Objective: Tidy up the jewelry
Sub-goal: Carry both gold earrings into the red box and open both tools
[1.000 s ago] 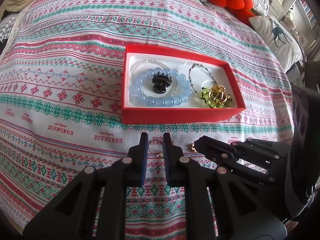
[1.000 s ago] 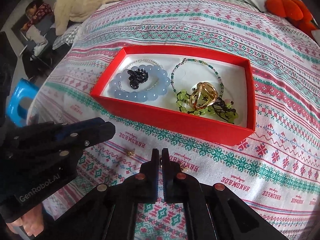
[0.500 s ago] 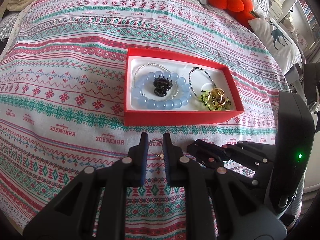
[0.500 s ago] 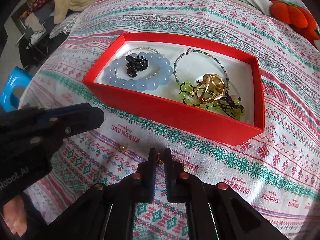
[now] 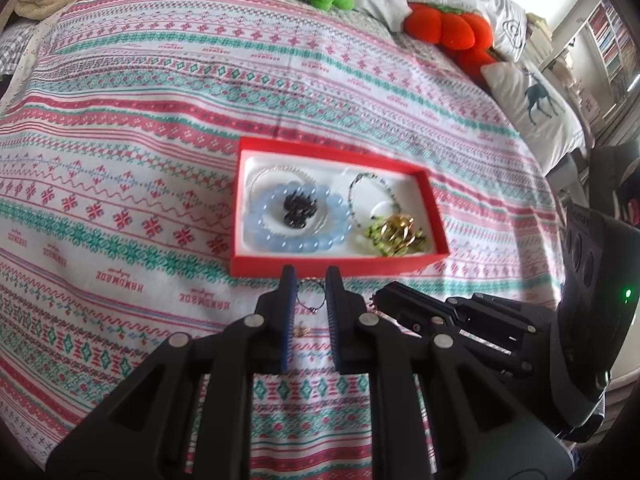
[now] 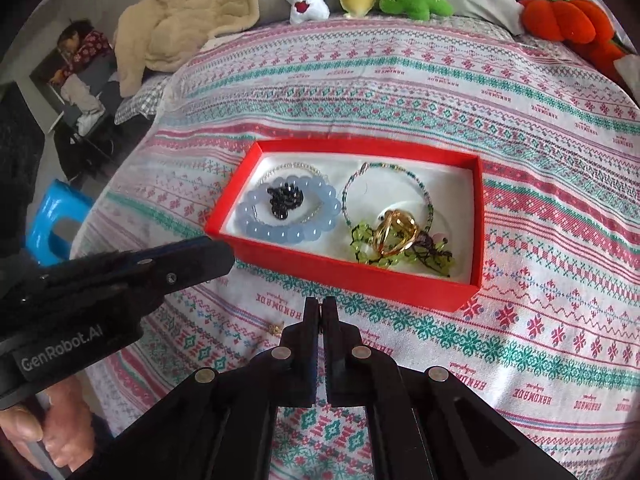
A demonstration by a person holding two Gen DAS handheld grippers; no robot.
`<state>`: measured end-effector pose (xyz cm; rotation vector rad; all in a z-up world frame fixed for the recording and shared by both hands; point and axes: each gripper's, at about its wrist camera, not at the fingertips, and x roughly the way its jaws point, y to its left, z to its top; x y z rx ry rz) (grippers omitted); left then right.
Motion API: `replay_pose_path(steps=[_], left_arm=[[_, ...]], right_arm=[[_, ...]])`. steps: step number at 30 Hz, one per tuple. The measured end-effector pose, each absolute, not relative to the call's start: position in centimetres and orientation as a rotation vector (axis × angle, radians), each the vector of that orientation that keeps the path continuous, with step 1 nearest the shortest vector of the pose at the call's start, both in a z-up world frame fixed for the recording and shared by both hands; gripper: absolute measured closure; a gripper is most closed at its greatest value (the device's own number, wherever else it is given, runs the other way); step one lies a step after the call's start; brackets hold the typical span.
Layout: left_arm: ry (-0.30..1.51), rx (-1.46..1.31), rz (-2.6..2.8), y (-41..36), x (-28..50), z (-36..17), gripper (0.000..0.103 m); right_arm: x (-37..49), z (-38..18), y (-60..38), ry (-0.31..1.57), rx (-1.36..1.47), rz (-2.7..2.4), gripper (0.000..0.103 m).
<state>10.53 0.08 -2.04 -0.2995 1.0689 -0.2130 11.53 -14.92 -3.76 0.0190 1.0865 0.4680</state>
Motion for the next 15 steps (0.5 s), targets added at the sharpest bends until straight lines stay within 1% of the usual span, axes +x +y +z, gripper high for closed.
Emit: replay_pose_path(steps=[6,15], left_arm=[[1.034,-0.328,-0.228,-0.5,11.4,-1.3,0.087],[1.037,-0.424,-0.253,-0.6,13.4,-2.5,0.087]], right_arm=[[11.9,-2.2,-17.1,1.016,0.113,0.426,0.101],[13.5,-1.4,-19.3,0.953,0.227,0.388,0.100]])
